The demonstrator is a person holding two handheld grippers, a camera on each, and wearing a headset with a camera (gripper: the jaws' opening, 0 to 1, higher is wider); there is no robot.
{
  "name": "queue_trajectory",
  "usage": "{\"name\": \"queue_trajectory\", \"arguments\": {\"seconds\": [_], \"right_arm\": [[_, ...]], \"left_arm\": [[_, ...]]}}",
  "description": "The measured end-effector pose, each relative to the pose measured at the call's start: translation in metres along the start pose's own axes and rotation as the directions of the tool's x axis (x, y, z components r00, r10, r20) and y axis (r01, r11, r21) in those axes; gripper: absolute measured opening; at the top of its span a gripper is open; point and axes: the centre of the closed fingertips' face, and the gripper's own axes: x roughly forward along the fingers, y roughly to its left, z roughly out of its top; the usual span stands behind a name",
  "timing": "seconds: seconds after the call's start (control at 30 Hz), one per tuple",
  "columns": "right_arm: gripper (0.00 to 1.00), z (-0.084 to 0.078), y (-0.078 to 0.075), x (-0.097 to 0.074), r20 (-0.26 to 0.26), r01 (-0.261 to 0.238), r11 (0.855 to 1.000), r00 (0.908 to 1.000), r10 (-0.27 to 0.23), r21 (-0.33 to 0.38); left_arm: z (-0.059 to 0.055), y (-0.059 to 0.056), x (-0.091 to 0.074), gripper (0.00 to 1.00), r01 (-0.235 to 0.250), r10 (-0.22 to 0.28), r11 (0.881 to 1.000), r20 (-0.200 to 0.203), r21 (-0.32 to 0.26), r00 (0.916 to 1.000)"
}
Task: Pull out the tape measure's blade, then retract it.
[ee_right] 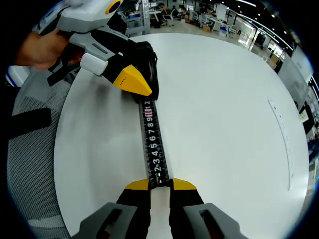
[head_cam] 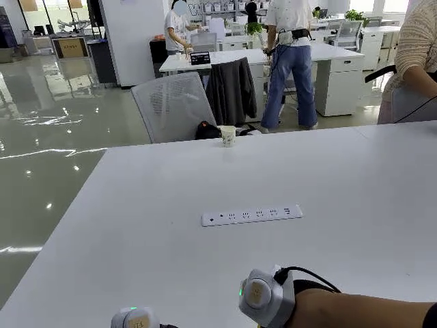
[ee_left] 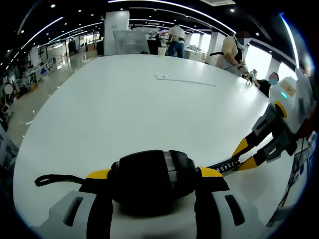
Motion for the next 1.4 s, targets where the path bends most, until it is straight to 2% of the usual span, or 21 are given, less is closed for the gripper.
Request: {"name": "queue_trajectory", "arguments": {"seconds": [0.2, 0.63, 1.4], "right_arm": [[0.1, 0.004, 0.001, 0.001, 0.011, 0.003, 1.0, 0.9999, -0.003, 0.007], [0.1, 0.011, 0.002, 0.005, -0.003, 0.001, 1.0, 1.0, -0.001, 0.012], [0.11, 0.024, 0.004, 0.009, 0.018, 0.003, 1.0, 0.9998, -0.004, 0.018]], "left_arm": [[0.0, 0.001, 0.0, 0.62, -0.001, 0.001, 1.0, 0.0, -0.001, 1.0], [-0.002, 0.001, 0.0, 0.62, 0.002, -0.002, 1.0, -0.009, 0.003, 1.0], [-0.001, 0.0, 0.0, 0.62, 0.004, -0.004, 1.0, -0.016, 0.002, 0.9999]]}}
